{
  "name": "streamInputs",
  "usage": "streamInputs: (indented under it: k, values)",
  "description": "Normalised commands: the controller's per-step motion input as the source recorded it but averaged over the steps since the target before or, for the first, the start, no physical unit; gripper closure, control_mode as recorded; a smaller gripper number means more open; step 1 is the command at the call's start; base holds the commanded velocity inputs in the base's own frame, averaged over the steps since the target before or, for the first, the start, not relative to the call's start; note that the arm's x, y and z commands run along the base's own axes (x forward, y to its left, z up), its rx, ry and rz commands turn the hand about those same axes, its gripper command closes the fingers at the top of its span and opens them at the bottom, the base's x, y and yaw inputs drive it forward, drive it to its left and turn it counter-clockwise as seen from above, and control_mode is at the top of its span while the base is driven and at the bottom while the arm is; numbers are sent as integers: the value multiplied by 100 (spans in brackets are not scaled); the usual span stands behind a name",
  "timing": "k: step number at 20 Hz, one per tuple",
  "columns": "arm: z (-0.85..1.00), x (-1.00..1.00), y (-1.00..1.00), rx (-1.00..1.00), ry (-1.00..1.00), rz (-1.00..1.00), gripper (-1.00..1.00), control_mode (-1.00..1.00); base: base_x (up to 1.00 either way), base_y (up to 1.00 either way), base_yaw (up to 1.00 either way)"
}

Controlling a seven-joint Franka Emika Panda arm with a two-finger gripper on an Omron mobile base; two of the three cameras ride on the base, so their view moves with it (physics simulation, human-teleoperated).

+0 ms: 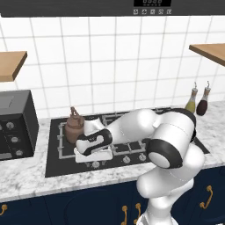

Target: Pick the kettle from the counter and place it on a stove burner. Then turn the burner on.

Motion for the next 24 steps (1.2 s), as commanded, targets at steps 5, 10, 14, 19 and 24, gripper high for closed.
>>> streamInputs:
  k: [5, 10, 14, 19, 24]
  values:
    - [-1, 0, 0, 0, 0, 0, 100, -100, 0, 0, 0]
    - [0, 0, 0, 0, 0, 0, 100, -100, 0, 0, 0]
    - [0, 0, 0, 0, 0, 0, 100, -100, 0, 0, 0]
    - [-6, 0, 0, 0, -1, 7, 100, -100, 0, 0, 0]
    - [-7, -1, 0, 1, 0, 36, 100, -100, 0, 0, 0]
